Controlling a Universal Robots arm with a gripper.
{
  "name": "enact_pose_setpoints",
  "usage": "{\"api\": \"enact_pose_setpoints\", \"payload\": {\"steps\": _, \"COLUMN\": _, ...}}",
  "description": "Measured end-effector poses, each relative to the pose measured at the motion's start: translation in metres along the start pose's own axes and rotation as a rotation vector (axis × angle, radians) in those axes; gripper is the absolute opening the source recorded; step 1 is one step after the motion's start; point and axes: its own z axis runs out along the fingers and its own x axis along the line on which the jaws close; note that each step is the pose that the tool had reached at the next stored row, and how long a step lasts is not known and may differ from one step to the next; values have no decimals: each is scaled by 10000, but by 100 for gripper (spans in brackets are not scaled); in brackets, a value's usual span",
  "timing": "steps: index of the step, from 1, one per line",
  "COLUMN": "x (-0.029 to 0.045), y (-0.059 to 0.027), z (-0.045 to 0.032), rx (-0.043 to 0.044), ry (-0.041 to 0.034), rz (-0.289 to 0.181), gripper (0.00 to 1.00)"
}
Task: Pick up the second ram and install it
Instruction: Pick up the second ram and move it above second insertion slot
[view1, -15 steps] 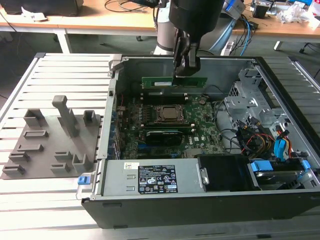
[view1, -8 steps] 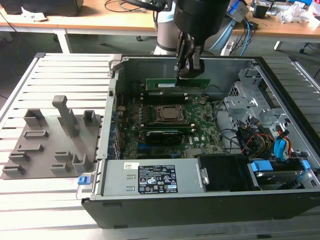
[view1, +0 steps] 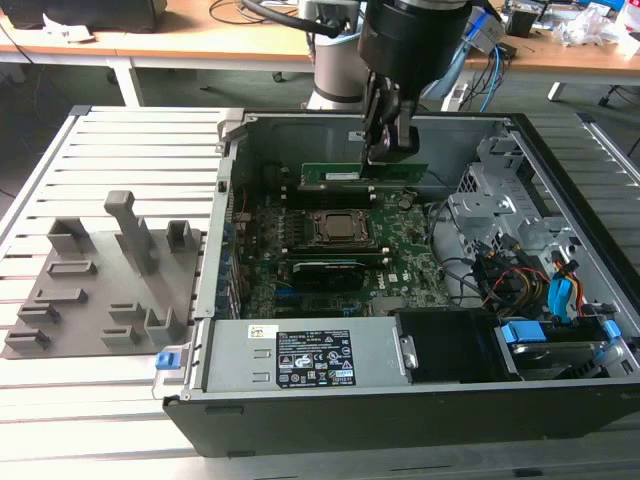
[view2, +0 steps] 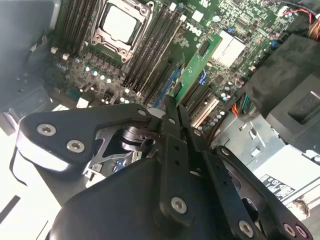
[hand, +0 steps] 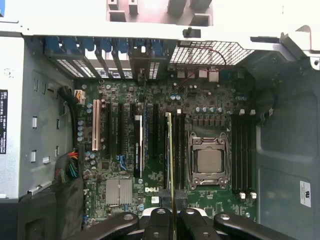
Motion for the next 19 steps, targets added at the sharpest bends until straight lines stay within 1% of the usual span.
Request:
{"api": "enact_pose_setpoints", "payload": {"steps": 4, "x": -9, "y": -83, "z": 40, "rx": -2, "ry": 1, "rz": 1, "gripper": 14}}
{"api": "enact_pose_setpoints", "payload": {"steps": 5, "x": -12, "y": -99, "z": 65, "rx": -1, "ry": 0, "rz": 0, "gripper": 14}}
{"api": "enact_pose_setpoints", "payload": {"steps": 8, "x": -7, "y": -99, "z": 157, "rx": -2, "ry": -2, "rz": -2, "gripper": 14}}
{"api": "enact_pose_setpoints", "payload": {"steps": 12, "x": -2, "y": -100, "z": 235, "rx": -1, "ry": -2, "rz": -2, "gripper": 14}}
{"api": "enact_pose_setpoints", "payload": {"steps": 15, "x": 5, "y": -105, "z": 322, "rx": -2, "ry": -3, "rz": -3, "gripper": 14}}
{"api": "enact_pose_setpoints", "payload": {"steps": 17, "x": 6, "y": -107, "z": 347, "rx": -2, "ry": -1, "rz": -2, "gripper": 14}}
{"api": "enact_pose_setpoints", "payload": {"steps": 19, "x": 6, "y": -107, "z": 348, "rx": -2, "ry": -1, "rz": -2, "gripper": 14}}
